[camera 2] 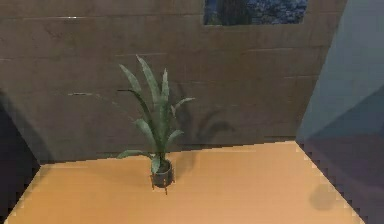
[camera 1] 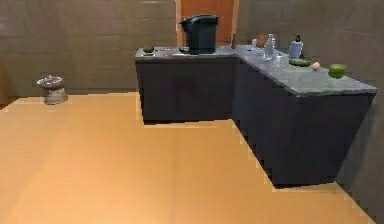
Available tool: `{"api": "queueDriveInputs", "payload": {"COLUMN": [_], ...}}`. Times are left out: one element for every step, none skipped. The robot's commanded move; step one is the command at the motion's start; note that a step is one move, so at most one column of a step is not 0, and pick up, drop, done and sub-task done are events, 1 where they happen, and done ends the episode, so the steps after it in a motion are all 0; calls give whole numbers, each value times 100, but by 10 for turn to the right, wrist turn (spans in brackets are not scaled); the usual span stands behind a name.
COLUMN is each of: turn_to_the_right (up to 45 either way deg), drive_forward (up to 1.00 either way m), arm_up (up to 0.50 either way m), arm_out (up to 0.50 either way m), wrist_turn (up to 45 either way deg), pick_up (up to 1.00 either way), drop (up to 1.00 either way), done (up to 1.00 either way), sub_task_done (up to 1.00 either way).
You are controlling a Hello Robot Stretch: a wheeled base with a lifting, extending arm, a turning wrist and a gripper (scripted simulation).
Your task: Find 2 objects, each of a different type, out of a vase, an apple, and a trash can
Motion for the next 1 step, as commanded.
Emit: {"api": "queueDriveInputs", "payload": {"turn_to_the_right": [90], "drive_forward": [0], "arm_up": [0], "arm_out": [0], "wrist_turn": [0], "pick_up": [0], "drop": [0], "done": [0], "sub_task_done": [0]}}
